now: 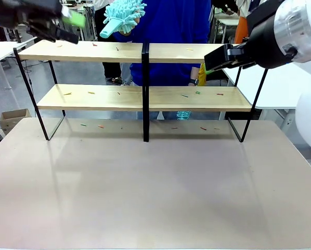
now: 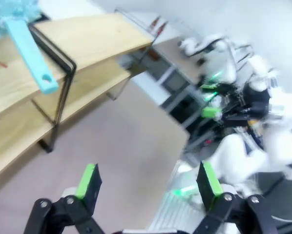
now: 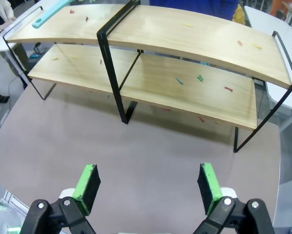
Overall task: Clean the shelves.
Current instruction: Pick up the Duster when the human hands it over.
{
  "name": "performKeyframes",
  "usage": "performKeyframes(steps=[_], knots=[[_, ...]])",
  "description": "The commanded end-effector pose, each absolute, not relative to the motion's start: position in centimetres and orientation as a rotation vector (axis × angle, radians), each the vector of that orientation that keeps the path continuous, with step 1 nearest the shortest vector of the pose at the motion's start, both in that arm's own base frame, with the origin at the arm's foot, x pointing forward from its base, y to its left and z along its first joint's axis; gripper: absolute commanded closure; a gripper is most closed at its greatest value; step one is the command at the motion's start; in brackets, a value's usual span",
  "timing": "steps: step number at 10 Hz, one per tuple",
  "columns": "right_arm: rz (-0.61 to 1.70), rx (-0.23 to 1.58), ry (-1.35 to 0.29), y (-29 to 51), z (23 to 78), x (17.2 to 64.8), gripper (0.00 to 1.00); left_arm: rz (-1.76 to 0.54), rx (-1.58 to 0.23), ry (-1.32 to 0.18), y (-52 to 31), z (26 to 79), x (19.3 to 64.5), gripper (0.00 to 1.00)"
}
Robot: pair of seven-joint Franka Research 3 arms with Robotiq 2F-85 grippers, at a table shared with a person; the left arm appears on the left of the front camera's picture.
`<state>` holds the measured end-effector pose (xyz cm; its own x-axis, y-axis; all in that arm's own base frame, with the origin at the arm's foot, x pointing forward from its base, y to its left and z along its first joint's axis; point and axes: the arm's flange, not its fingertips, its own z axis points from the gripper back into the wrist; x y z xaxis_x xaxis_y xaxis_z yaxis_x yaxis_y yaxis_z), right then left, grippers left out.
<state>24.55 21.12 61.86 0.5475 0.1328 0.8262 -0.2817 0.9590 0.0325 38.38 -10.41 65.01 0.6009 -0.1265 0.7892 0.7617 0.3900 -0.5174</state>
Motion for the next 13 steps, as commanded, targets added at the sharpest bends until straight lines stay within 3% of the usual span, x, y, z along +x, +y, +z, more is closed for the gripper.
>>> performKeyframes(steps=[1,6,13], knots=[[0.246,0.174,-0.961,21.1,61.8,24.6,0.00,-0.432,-1.158,-0.605,-8.6,64.8,44.7,0.00],[0.246,0.174,-0.961,21.1,61.8,24.6,0.00,-0.101,-1.273,-0.418,-10.9,61.9,57.6,0.00],[0.246,0.174,-0.961,21.1,61.8,24.6,0.00,-0.090,-1.276,-0.406,-13.2,61.2,59.2,0.00]])
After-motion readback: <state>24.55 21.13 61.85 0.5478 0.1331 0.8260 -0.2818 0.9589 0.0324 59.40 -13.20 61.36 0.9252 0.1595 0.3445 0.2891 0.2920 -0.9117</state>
